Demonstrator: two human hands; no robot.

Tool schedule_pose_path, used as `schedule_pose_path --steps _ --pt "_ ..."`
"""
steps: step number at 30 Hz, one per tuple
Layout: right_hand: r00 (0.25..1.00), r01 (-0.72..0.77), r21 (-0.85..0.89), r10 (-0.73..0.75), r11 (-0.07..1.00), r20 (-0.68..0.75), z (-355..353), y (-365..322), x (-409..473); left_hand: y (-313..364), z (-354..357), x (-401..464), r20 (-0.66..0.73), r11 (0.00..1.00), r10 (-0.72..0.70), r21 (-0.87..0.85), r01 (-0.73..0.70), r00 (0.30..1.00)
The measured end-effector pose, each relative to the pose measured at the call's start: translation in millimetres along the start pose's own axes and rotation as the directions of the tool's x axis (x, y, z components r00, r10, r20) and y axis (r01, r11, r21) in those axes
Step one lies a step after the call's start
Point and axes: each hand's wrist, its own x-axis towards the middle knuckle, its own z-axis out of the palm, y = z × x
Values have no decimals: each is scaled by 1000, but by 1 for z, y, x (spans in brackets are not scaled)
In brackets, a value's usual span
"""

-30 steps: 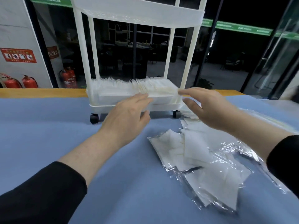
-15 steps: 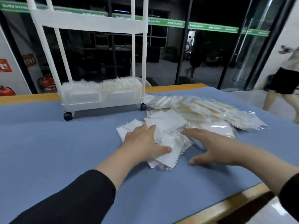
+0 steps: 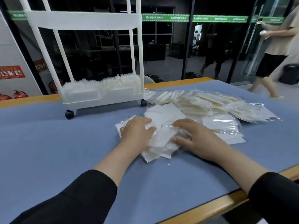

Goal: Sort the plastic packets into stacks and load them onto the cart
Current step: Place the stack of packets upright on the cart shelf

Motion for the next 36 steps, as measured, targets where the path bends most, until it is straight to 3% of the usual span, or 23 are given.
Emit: schedule_pose_path --steps 2,4,8,11,14,16,19,24,31,36 --pt "987 -56 119 73 991 -142 -8 -4 8 -2 -4 0 -68 993 -17 -118 9 998" --pt "963 -128 28 131 991 -235 -16 -8 23 -6 -9 -1 -147 972 -24 -233 -11 989" --pt "955 -296 -342 265 892 -134 -13 -18 62 -13 -20 1 -264 910 -13 -403 -98 964" --pt "949 -310 -456 300 834 -97 0 -24 82 -23 -30 4 -311 844 -76 -526 -105 947" --pt "944 -327 -508 304 797 -131 8 -27 92 -32 -32 9 -217 842 -101 -539 -33 971" --pt "934 -356 -450 328 819 -141 13 -26 96 -34 -28 11 -123 855 -92 -518 15 988" --pt "912 -409 -208 389 889 -131 17 -28 100 -31 -25 11 -58 836 -67 -549 24 996" --pt "891 -384 315 438 868 -120 17 -32 98 -29 -34 10 -100 736 -114 -677 17 988" --pt "896 -236 336 338 912 -289 -12 -48 86 -38 -55 10 -248 568 -250 -820 -66 936" --pt "943 -131 359 228 924 -241 -19 -68 78 -49 -79 3 -344 522 -306 -841 -146 888"
